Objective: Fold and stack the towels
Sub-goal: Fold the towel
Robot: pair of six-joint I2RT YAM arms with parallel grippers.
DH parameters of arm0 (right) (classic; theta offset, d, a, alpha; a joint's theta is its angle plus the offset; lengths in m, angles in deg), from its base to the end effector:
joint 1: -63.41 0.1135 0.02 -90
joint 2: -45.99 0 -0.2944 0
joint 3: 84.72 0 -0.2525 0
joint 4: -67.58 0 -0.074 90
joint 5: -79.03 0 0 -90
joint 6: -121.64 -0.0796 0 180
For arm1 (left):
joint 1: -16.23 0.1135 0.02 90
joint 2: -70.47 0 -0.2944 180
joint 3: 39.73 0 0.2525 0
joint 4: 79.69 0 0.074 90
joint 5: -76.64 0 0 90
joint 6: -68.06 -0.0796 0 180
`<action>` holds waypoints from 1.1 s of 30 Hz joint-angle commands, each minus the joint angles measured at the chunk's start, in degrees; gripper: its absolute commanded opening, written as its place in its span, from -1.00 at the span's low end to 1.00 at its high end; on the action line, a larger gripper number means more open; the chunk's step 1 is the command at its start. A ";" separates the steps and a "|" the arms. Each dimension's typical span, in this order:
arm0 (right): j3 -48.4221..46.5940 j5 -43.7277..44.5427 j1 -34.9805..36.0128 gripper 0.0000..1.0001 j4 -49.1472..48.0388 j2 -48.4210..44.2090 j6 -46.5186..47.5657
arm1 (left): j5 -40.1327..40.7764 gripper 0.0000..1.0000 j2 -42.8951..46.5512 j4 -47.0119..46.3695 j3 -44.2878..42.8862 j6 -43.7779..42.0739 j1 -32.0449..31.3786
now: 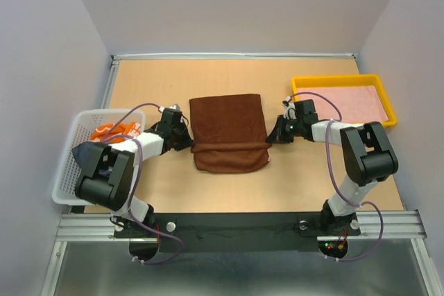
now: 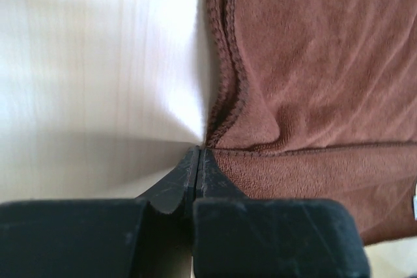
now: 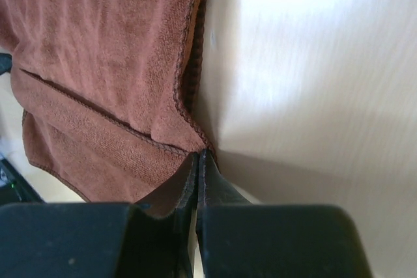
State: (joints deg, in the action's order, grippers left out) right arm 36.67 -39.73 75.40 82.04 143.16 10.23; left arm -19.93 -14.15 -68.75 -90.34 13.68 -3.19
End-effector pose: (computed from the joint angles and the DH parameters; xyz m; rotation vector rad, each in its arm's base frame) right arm 0.3253 0.1082 0.1333 -0.0084 2.5413 0.8651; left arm 0.2894 -0.1117 0.1572 -0.2851 2.4140 -0.5894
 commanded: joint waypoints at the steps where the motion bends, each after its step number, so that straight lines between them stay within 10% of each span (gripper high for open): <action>1: -4.52 6.25 -0.39 -0.99 -3.17 4.26 0.58 | 6.13 -1.00 -5.81 2.54 -5.84 -2.04 2.45; 25: -5.33 6.34 -0.39 -0.99 -0.89 -17.26 -0.39 | 11.58 -1.00 18.43 16.86 -14.03 -9.52 2.81; 33: 1.70 5.90 -0.39 -0.99 0.87 -23.34 -1.53 | 8.42 -1.00 23.97 14.51 -4.73 -5.21 2.72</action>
State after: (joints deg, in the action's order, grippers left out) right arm 34.88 -38.00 76.25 80.92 121.26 8.04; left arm -16.19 7.71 -55.68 -100.22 7.93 -1.44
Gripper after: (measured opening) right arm 0.022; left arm 0.061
